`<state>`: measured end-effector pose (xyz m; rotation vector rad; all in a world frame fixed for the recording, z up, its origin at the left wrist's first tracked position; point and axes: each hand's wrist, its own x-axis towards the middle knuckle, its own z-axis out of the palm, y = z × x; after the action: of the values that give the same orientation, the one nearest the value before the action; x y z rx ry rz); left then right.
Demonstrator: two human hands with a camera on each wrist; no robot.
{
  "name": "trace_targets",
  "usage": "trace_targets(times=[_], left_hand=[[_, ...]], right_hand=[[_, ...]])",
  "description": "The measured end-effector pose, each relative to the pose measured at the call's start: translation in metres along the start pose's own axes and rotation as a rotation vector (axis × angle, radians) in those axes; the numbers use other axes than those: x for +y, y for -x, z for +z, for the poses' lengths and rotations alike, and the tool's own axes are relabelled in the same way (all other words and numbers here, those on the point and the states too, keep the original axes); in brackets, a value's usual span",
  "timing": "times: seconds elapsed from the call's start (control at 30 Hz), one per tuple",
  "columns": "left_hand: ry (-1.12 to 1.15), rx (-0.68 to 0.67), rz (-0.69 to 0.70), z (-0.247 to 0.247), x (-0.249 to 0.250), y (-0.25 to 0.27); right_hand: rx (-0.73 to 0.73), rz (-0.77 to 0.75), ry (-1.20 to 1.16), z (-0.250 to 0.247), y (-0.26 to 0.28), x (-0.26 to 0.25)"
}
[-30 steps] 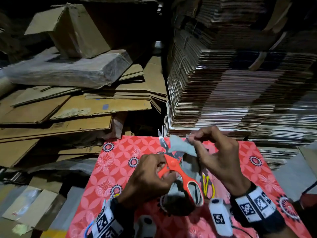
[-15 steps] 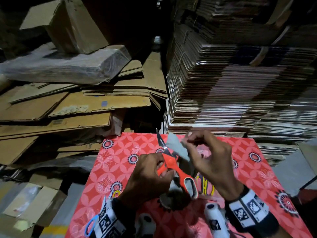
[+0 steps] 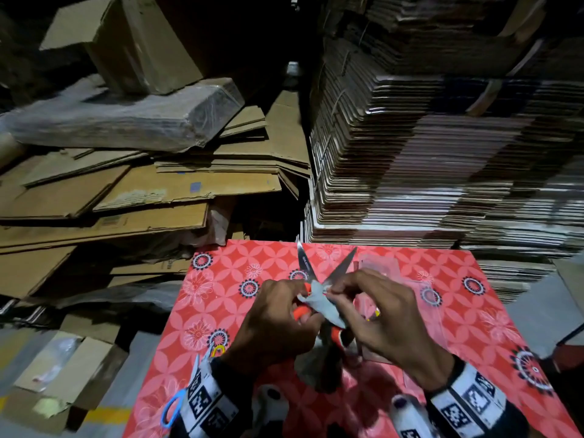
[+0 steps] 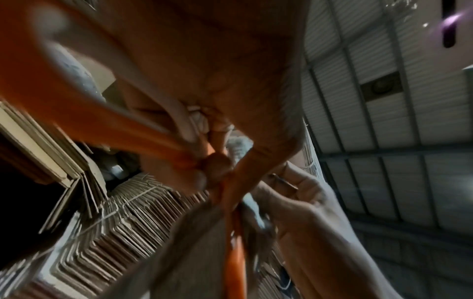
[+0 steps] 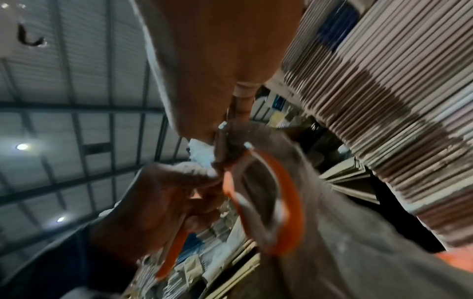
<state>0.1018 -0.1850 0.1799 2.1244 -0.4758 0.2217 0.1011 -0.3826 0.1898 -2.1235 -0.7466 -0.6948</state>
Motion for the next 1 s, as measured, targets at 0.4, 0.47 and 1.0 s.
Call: trace_targets(times=[0.4, 0.47, 1.0], left_hand=[[0.106, -0.008, -0.065, 0.005, -0.010, -0.006], [0.121, 0.002, -0.053, 0.005, -0.005, -0.006], [0.171, -0.025, -0.131, 0.004, -0.014, -0.005]], right_hand=[[0.052, 0.082, -0.066, -0.012, -0.017, 0.019], [0.169, 0.135, -0.055, -0.016, -0.024, 0.020], [-0.109, -0.020, -0.037, -0.016, -0.023, 0.009]])
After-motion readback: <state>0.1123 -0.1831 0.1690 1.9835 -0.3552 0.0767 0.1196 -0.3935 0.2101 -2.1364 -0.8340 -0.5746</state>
